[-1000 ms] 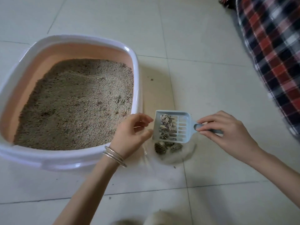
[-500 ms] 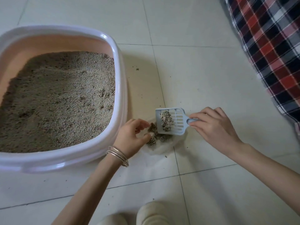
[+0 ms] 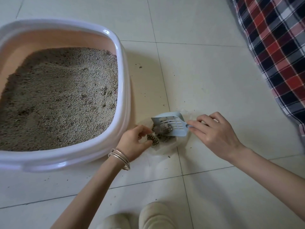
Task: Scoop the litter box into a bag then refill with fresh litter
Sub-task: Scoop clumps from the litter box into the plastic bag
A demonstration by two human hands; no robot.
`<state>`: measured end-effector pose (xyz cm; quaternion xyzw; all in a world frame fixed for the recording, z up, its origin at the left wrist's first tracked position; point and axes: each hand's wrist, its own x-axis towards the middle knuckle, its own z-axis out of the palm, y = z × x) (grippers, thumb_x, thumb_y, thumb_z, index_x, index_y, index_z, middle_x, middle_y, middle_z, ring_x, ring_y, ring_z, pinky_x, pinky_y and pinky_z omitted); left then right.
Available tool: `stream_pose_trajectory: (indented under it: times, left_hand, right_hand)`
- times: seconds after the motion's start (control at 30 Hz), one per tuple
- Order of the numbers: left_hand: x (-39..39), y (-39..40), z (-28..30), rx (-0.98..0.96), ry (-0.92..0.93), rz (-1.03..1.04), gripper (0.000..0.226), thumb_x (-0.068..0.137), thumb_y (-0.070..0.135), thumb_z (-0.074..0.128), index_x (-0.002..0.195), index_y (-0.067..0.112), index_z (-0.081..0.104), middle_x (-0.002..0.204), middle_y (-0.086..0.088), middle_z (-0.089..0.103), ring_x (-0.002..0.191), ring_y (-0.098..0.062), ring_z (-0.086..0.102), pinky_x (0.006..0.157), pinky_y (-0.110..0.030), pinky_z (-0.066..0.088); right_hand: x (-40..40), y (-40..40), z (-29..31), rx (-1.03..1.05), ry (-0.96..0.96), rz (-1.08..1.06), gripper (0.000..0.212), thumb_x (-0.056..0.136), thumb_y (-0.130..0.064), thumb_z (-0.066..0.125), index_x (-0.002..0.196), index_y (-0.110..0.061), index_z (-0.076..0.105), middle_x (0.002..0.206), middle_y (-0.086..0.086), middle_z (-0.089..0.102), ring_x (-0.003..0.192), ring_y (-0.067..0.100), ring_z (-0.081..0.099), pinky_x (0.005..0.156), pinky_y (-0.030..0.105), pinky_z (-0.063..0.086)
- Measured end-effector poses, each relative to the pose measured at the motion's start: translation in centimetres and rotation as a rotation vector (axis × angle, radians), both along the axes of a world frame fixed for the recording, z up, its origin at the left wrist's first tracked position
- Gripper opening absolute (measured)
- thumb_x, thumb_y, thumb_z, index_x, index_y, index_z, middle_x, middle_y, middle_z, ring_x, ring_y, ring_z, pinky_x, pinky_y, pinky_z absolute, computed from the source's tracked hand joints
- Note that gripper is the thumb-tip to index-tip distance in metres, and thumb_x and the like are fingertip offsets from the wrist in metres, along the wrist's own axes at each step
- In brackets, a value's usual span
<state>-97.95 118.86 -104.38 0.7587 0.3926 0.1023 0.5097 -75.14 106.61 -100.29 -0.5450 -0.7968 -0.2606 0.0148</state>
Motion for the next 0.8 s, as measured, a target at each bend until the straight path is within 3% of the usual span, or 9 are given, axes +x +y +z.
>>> stream_pose_trajectory:
  times: [0.2,0.37,0.53,0.67,0.73,0.8]
  left_hand:
    - [-0.2,0.2,0.2,-0.043,-0.03,-0.002,0.024,0.075,0.005,0.066,0.098,0.012,0.065,0.093,0.003,0.062,0.088,-0.009,0.058,0.075,-0.001,0.04]
    - [-0.2,0.2,0.5,-0.109,-0.1,0.026,0.022,0.075,0.004,0.067,0.09,0.02,0.062,0.095,0.001,0.066,0.092,-0.014,0.061,0.081,-0.012,0.047]
    - [0.1,-0.1,1.1,-0.119,-0.131,0.019,0.021,0.069,0.021,0.067,0.081,0.034,0.057,0.101,-0.005,0.066,0.091,-0.015,0.062,0.085,-0.02,0.05]
    - [0.1,-0.3,1.1,-0.109,-0.124,0.025,0.024,0.074,0.009,0.069,0.082,0.029,0.058,0.099,-0.005,0.065,0.089,-0.014,0.061,0.081,-0.015,0.047]
    - [0.1,-0.4,1.2,-0.121,-0.128,0.025,0.021,0.07,0.018,0.068,0.079,0.033,0.056,0.097,-0.003,0.065,0.088,-0.014,0.061,0.081,-0.015,0.048]
    - [-0.1,-0.3,1.1,-0.123,-0.128,0.028,0.023,0.072,0.013,0.069,0.08,0.031,0.057,0.095,-0.003,0.065,0.088,-0.016,0.061,0.081,-0.015,0.047]
  right_hand:
    - [-0.3,0.1,0.0,0.003,-0.024,0.019,0.017,0.084,0.005,0.059,0.077,-0.008,0.069,0.089,0.002,0.069,0.069,0.022,0.061,0.061,0.031,0.035]
    - [0.0,0.2,0.8,0.017,-0.025,0.012,0.023,0.088,0.004,0.053,0.075,-0.007,0.07,0.089,0.001,0.07,0.069,0.022,0.062,0.061,0.031,0.034]
    - [-0.1,-0.2,1.0,-0.013,-0.065,0.055,0.024,0.086,0.005,0.054,0.075,-0.008,0.07,0.088,0.0,0.069,0.067,0.021,0.06,0.061,0.03,0.031]
    - [-0.8,-0.5,0.5,-0.093,-0.153,0.106,0.014,0.074,0.004,0.065,0.076,-0.009,0.069,0.087,-0.002,0.065,0.066,0.02,0.056,0.054,0.031,0.035]
    - [-1.0,-0.1,0.6,-0.106,-0.164,0.101,0.017,0.074,0.005,0.062,0.071,-0.011,0.067,0.083,-0.003,0.064,0.064,0.02,0.054,0.053,0.031,0.036]
    - [-1.1,0.5,0.8,-0.103,-0.144,0.109,0.025,0.079,0.006,0.054,0.065,-0.012,0.064,0.078,-0.002,0.064,0.062,0.02,0.053,0.052,0.03,0.035]
